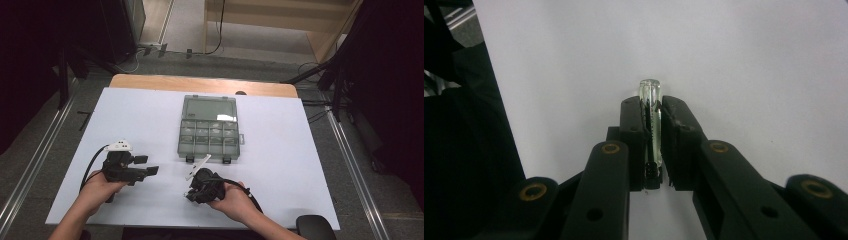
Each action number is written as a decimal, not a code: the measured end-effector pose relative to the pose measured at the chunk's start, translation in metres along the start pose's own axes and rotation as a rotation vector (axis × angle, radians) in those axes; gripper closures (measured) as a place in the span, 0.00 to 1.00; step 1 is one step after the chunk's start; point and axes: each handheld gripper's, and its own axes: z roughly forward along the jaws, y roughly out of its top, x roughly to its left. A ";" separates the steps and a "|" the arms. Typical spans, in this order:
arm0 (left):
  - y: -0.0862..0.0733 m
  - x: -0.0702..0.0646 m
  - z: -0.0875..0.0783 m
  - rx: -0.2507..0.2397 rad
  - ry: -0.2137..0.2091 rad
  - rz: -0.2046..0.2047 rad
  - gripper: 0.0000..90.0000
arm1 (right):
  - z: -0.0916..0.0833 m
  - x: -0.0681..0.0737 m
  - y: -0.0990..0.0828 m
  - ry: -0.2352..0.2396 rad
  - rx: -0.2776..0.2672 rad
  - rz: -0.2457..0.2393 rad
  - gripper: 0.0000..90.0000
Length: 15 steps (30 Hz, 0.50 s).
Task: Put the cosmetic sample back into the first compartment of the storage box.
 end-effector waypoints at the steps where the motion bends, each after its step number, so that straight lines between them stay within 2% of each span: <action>1: 0.000 0.000 0.000 0.000 0.001 0.000 0.36 | 0.000 -0.001 0.000 0.005 0.000 0.002 0.91; 12: 0.000 0.001 0.000 -0.003 -0.012 0.002 0.36 | 0.000 -0.009 0.000 0.057 -0.007 0.007 0.91; 15: 0.000 0.001 0.000 -0.004 -0.011 0.001 0.36 | -0.001 -0.010 0.000 0.075 -0.016 0.033 0.91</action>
